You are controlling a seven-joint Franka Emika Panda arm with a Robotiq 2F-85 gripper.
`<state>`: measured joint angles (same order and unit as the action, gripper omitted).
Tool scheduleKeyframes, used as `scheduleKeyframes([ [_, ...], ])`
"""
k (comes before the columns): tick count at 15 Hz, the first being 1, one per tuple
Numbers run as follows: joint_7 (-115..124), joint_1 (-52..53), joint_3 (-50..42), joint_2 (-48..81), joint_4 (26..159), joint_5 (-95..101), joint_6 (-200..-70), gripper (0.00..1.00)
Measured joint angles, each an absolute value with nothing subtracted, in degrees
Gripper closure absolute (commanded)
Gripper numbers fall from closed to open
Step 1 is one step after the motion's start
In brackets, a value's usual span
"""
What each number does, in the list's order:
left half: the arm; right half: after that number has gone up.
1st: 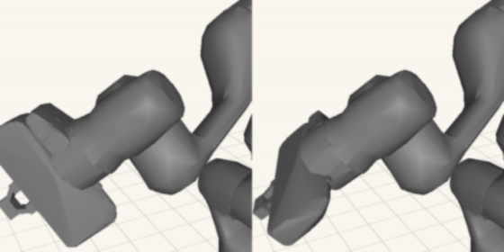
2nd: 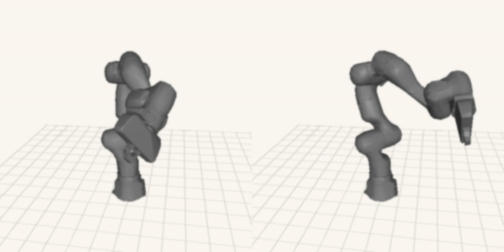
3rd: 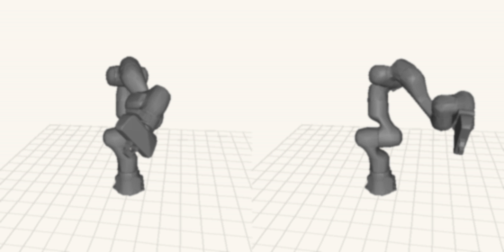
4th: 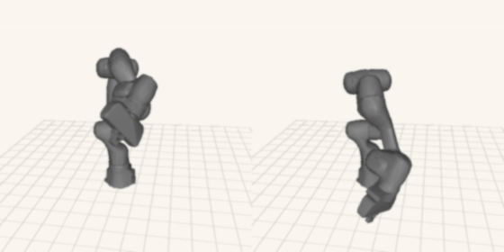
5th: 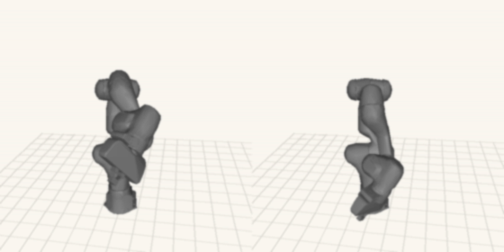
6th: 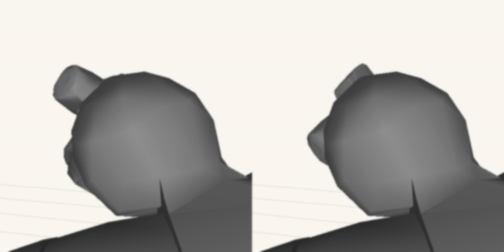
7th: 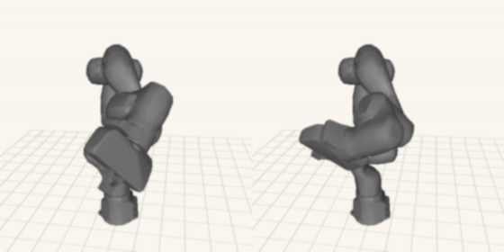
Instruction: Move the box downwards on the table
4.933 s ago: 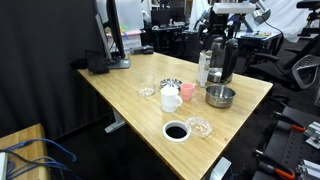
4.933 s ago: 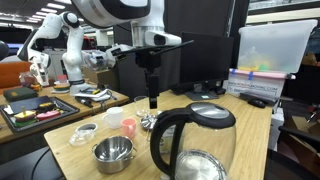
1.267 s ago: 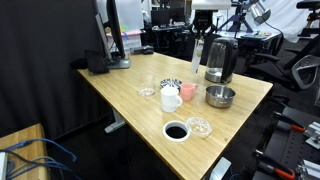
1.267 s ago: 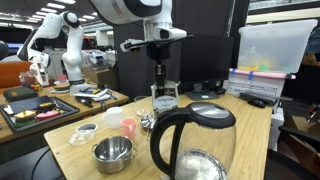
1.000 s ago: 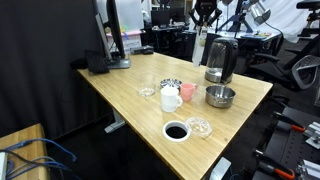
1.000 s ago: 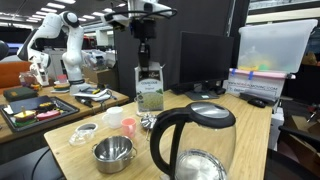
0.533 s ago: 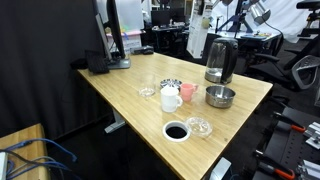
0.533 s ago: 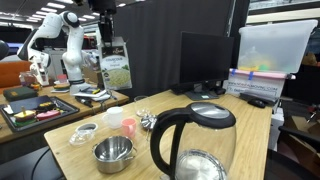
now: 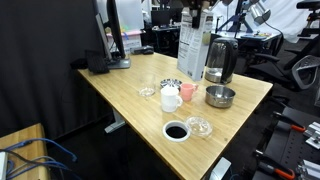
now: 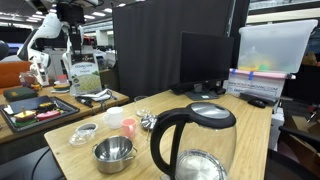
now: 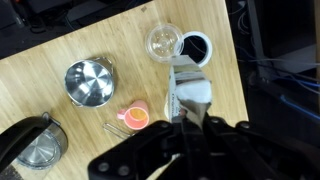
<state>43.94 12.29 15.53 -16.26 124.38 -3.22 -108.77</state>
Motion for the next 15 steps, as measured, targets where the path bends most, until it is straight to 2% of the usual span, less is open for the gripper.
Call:
scheduleKeyframes([
  [10,50.86,15.15,21.35,-9.35,122.97,-8.34,-119.92,0.99],
  [15,59.82,15.14,21.44,-1.18,122.87,-0.52,-131.38,0.99],
])
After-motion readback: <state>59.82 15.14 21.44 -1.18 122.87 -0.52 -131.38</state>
